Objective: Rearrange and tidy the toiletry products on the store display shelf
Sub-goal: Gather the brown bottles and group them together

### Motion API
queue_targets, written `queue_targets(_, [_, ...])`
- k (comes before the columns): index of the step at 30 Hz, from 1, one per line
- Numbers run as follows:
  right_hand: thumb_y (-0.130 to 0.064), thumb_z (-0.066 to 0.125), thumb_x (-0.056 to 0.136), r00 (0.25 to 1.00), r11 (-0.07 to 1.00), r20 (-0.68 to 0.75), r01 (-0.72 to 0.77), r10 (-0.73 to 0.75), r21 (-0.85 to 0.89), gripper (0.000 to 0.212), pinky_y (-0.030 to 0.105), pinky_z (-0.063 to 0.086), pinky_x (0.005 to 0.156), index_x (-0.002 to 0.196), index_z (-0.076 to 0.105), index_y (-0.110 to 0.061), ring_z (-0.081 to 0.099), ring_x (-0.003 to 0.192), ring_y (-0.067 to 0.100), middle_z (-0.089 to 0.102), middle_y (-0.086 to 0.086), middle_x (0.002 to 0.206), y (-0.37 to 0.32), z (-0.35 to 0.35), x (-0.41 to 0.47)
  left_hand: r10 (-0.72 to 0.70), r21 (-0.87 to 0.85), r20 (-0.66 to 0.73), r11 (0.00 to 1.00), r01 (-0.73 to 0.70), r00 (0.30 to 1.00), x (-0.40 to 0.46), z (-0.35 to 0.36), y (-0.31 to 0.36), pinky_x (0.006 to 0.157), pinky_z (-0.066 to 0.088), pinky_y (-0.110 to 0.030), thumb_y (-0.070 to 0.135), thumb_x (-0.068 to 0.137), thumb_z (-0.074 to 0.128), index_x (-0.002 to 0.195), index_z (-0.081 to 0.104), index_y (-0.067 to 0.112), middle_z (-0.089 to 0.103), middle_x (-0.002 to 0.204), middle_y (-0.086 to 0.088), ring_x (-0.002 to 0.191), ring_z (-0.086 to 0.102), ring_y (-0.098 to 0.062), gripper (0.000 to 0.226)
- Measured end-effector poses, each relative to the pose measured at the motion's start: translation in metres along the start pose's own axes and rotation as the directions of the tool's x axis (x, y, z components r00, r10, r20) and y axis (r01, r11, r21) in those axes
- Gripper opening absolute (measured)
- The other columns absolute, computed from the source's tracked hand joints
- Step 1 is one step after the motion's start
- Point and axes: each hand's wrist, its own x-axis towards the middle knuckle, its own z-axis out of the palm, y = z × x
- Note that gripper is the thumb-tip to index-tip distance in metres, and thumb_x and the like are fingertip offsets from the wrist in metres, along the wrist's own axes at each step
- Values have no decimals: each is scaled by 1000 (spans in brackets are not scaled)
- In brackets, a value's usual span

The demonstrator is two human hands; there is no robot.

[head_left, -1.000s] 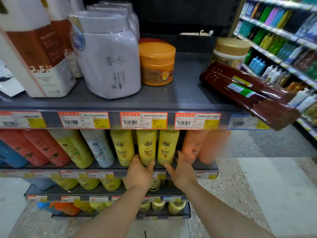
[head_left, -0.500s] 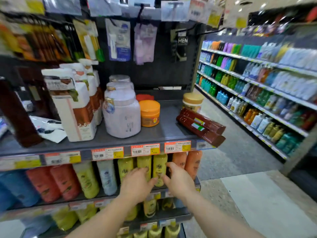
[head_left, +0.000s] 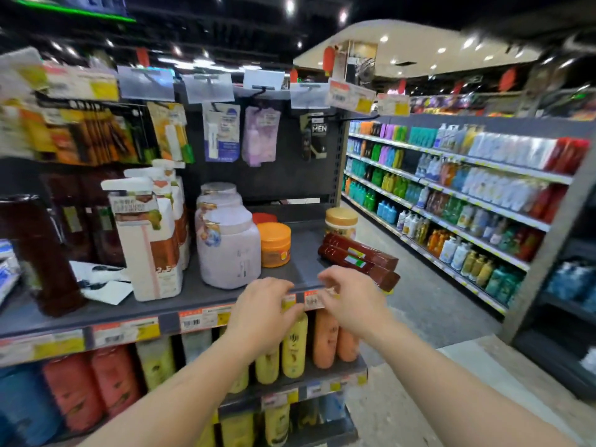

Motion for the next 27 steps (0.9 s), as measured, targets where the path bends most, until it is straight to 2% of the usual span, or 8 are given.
queue_targets(4, [-29,68,84,997,998,-43,56,-56,10,24,21,44,81,108,67,-28,58,92,5,65,-14,100,6,-35,25,51,17,-21,999,-51,998,17,4,4,101,38,-29,53,86,57,130,53,27,56,128,10,121,44,-11,51])
queue_targets(9, [-30,68,84,998,998,-7,66,-66,-21,22,32,50,85,105,67,-31,62,97,13,68,-10,104,22,-49,65,78,60,-78,995,-73,994,45,9,9,103,34,-28,54,85,58,130,53,27,55,128,9,122,43,-11,53])
queue_targets(12, [-33,69,83,988,988,37,152,-152,13,23,31,51,85,106,65,-33,61,94,9,68,-12,103,23,-39,88,48,57,-103,998,-42,994,59,8,14,102,33,-26,53,86,56,130,51,27,53,128,10,122,41,-11,52])
queue_targets(15, [-37,68,83,955,963,121,267,-269,34,28,24,47,85,110,63,-35,56,94,2,65,-16,105,17,-28,111,22,75,-125,997,-13,992,66,4,12,101,34,-26,53,86,56,129,52,28,54,126,11,120,42,-11,50])
queue_targets(19, [-33,68,83,949,962,162,272,-269,8,29,34,50,91,112,64,-33,59,101,11,65,-11,108,33,-43,155,-10,108,-175,994,30,984,72,1,9,100,31,-23,57,83,59,130,52,28,54,126,10,119,42,-11,56])
queue_targets(21, [-31,68,84,956,971,187,237,-226,-38,28,33,49,91,111,65,-34,59,102,14,64,-9,109,50,-55,173,-15,106,-163,994,33,986,78,6,16,101,29,-23,57,81,62,131,51,27,52,129,10,121,40,-11,59])
queue_targets(24, [-28,68,84,942,969,262,238,-212,-72,25,25,45,83,109,66,-34,59,99,12,63,-10,105,76,-61,182,25,117,-98,993,-13,995,93,25,34,107,24,-23,55,80,64,135,48,27,47,136,9,128,35,-11,64])
queue_targets(27, [-27,69,83,902,950,362,293,-235,-112,29,26,44,86,112,67,-31,58,104,14,64,-7,111,102,-62,181,77,145,-30,987,-72,997,110,47,50,110,18,-24,50,80,67,138,45,29,43,142,5,134,29,-15,66])
